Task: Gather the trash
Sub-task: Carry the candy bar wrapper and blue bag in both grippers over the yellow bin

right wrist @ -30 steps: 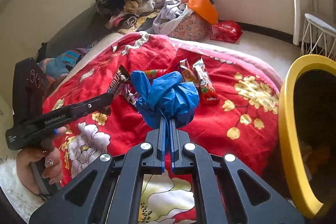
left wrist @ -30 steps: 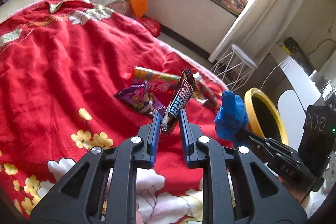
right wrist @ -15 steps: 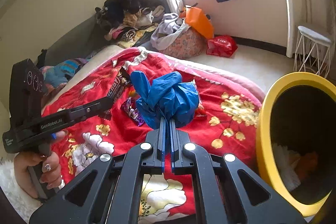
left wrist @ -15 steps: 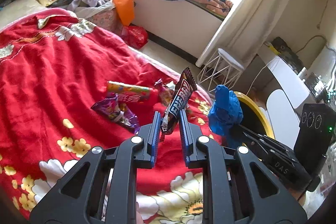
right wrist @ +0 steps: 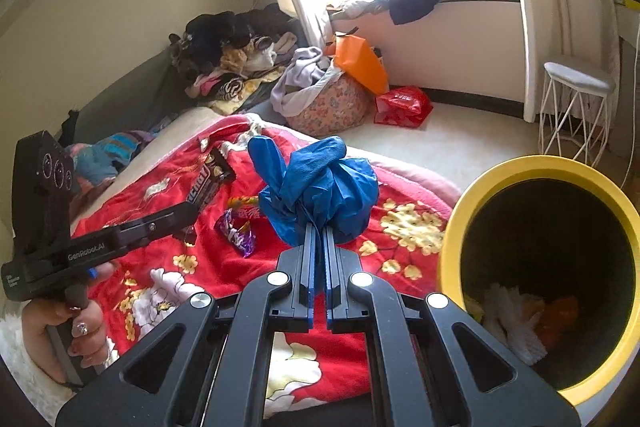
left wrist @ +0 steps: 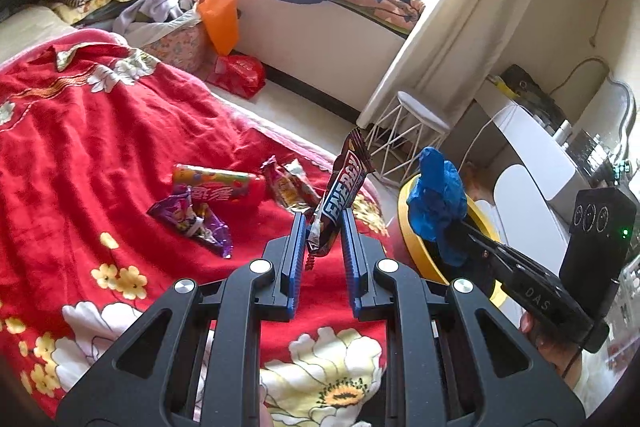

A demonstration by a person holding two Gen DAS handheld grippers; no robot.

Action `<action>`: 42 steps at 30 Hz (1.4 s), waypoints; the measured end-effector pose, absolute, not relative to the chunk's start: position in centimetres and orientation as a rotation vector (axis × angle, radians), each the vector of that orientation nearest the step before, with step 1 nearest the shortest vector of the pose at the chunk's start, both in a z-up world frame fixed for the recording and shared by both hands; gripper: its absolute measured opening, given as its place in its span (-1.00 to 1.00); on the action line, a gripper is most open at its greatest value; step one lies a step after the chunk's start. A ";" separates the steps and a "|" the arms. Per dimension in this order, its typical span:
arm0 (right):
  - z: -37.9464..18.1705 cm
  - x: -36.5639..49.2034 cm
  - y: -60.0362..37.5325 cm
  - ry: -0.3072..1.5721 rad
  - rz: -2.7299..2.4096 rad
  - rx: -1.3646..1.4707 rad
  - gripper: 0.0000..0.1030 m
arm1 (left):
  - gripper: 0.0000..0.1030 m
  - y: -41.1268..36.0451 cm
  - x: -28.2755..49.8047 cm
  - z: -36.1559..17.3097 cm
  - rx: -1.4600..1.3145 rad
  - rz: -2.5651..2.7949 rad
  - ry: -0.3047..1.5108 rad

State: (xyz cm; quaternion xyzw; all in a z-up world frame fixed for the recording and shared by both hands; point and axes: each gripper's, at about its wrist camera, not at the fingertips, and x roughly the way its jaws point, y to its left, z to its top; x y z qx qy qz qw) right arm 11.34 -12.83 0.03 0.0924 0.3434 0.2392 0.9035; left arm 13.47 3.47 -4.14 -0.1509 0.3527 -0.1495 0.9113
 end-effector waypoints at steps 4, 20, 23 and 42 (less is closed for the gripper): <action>0.4 11.2 -13.9 0.699 0.478 0.200 -0.93 | -0.75 2.7 13.2 -3.9 -0.302 -0.324 0.721; 1.3 10.8 -17.3 0.647 0.383 0.216 -0.93 | -0.75 -0.6 12.2 -3.1 -0.265 -0.387 0.715; 1.5 10.7 -18.1 0.637 0.366 0.223 -0.93 | -0.75 -1.2 12.2 -3.0 -0.262 -0.398 0.715; 1.7 10.4 -22.5 0.612 0.266 0.288 -0.93 | -0.75 -5.4 11.7 -2.9 -0.220 -0.469 0.724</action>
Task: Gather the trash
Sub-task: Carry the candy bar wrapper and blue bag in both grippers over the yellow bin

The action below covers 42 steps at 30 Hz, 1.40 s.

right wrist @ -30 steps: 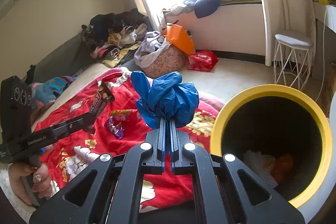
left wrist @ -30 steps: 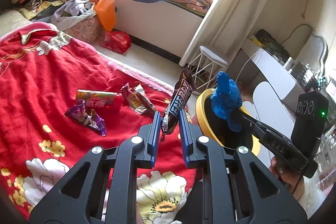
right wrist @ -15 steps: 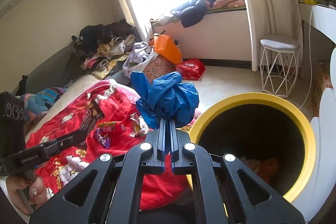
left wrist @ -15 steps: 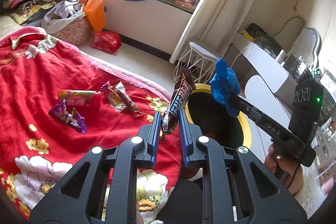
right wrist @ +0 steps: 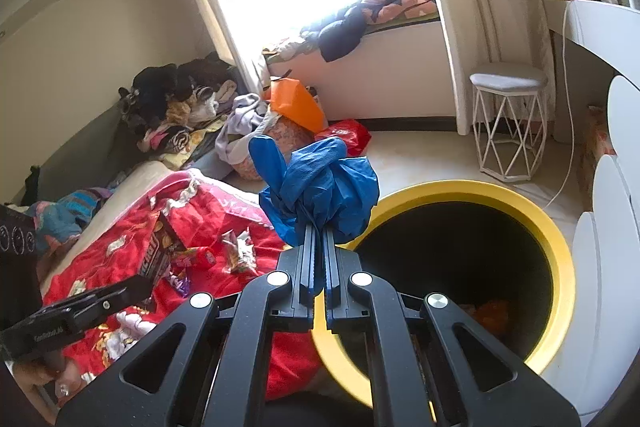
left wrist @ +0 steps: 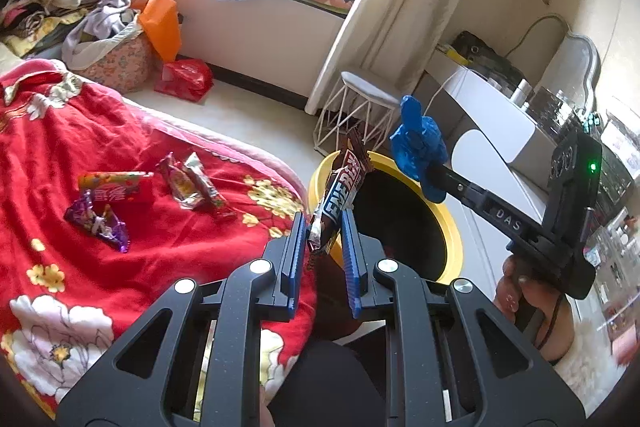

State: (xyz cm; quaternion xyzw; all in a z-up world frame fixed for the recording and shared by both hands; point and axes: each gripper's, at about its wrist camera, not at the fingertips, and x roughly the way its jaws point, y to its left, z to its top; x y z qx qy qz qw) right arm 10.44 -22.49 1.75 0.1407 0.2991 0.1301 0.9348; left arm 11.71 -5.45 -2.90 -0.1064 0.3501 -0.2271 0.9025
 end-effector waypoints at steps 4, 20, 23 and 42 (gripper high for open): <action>1.8 10.3 -23.3 0.608 0.243 0.298 -0.93 | -0.75 -6.4 11.7 -2.9 -0.209 -0.486 0.727; 1.1 10.2 -26.1 0.598 0.141 0.306 -0.93 | -0.75 -9.4 11.7 -3.3 -0.178 -0.528 0.741; 0.8 10.2 -26.6 0.599 0.121 0.310 -0.93 | -0.75 -10.0 11.8 -3.4 -0.171 -0.535 0.746; -1.0 10.4 -29.7 0.632 0.028 0.345 -0.93 | -0.75 -12.5 13.0 -4.8 -0.150 -0.554 0.780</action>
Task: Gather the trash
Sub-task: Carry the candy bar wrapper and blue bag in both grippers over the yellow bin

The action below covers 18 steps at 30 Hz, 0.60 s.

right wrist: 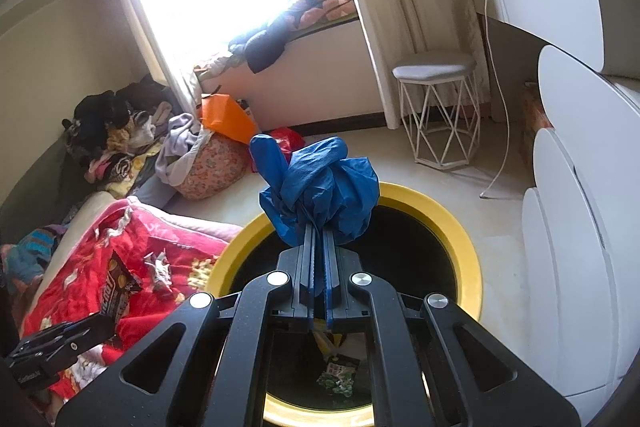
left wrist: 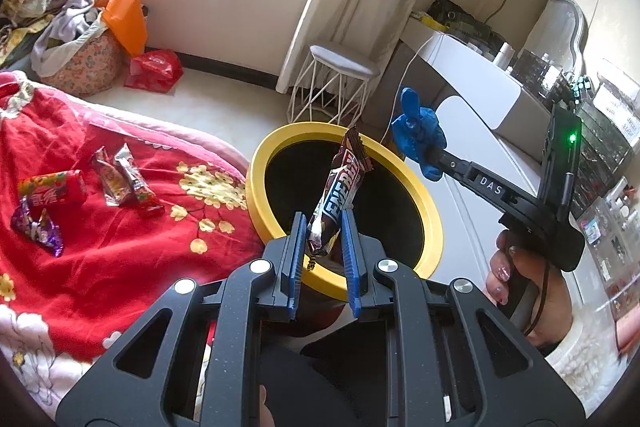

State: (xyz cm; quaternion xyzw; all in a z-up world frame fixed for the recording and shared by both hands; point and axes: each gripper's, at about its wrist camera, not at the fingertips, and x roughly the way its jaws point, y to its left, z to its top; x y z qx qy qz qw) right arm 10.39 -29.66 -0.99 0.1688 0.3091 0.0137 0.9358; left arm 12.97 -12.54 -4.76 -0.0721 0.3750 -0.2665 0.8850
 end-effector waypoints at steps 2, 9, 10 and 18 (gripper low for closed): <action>-1.2 10.4 -29.8 0.640 0.019 0.345 -0.93 | -0.75 -12.9 13.2 -4.9 -0.147 -0.555 0.785; -2.4 10.8 -30.4 0.679 0.004 0.350 -0.93 | -0.75 -14.5 14.1 -5.9 -0.122 -0.562 0.809; -2.6 10.9 -30.5 0.684 0.004 0.351 -0.93 | -0.75 -14.7 14.2 -6.0 -0.117 -0.563 0.813; -3.8 11.5 -31.1 0.727 0.010 0.366 -0.93 | -0.75 -15.9 15.4 -7.0 -0.095 -0.555 0.840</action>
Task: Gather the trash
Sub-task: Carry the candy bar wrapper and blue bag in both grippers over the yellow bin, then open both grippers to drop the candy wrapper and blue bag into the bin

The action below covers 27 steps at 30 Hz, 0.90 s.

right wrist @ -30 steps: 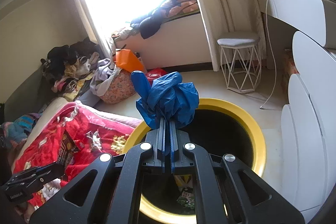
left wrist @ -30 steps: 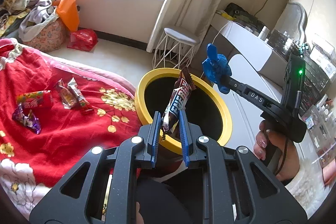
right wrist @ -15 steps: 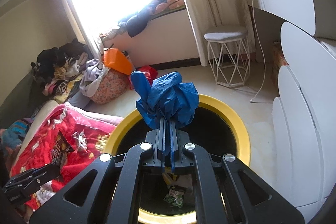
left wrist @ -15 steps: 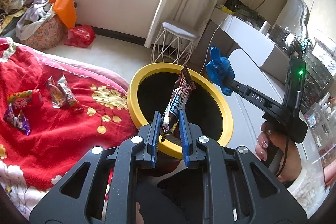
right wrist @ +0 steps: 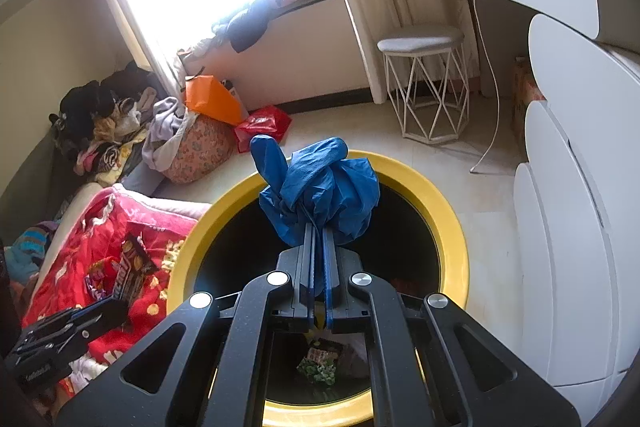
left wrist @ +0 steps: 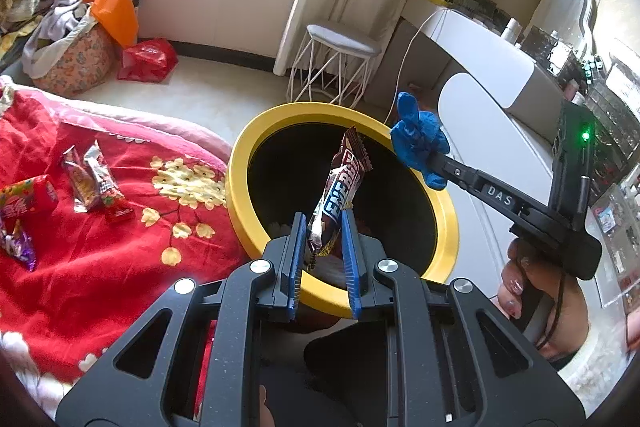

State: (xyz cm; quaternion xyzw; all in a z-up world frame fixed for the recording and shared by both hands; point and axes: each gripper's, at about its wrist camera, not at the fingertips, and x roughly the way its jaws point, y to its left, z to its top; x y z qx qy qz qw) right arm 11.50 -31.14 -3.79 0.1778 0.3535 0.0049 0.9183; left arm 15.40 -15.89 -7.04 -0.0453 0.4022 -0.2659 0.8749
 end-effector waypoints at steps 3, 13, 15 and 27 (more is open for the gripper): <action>-4.2 11.7 -31.3 0.739 0.012 0.373 -0.93 | -0.75 -16.1 16.1 -7.3 -0.098 -0.551 0.851; -4.7 12.0 -32.1 0.762 0.038 0.393 -0.92 | -0.74 -17.8 18.0 -8.0 -0.073 -0.532 0.869; -4.7 12.1 -32.5 0.764 0.040 0.405 -0.89 | -0.70 -18.0 18.2 -7.9 -0.070 -0.530 0.864; -3.6 11.6 -32.6 0.700 0.006 0.408 0.23 | 0.79 -15.8 16.7 -6.4 -0.105 -0.465 0.774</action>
